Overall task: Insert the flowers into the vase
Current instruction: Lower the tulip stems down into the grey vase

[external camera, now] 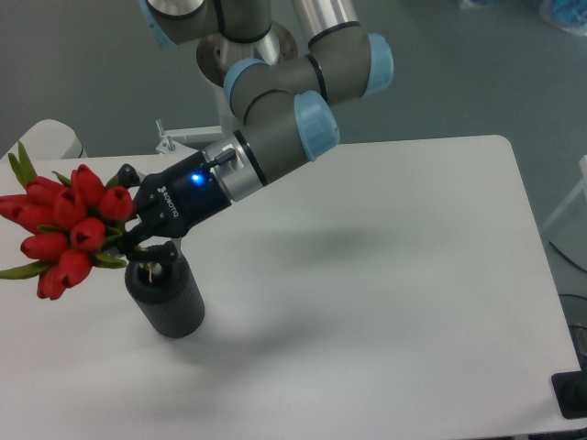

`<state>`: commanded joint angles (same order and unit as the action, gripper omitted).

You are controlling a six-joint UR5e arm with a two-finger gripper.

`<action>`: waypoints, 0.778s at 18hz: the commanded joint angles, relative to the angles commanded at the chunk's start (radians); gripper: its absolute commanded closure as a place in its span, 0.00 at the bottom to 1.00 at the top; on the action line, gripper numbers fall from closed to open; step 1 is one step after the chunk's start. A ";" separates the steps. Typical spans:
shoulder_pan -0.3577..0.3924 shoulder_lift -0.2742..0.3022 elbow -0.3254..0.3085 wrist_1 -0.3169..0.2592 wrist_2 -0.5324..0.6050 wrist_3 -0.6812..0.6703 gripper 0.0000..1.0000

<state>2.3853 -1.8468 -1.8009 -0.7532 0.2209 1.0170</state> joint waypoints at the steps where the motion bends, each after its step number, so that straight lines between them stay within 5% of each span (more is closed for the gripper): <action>1: -0.002 -0.003 -0.003 0.000 0.000 0.008 0.83; 14: 0.002 -0.041 -0.049 0.000 0.005 0.126 0.83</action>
<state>2.3869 -1.8883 -1.8500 -0.7532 0.2255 1.1428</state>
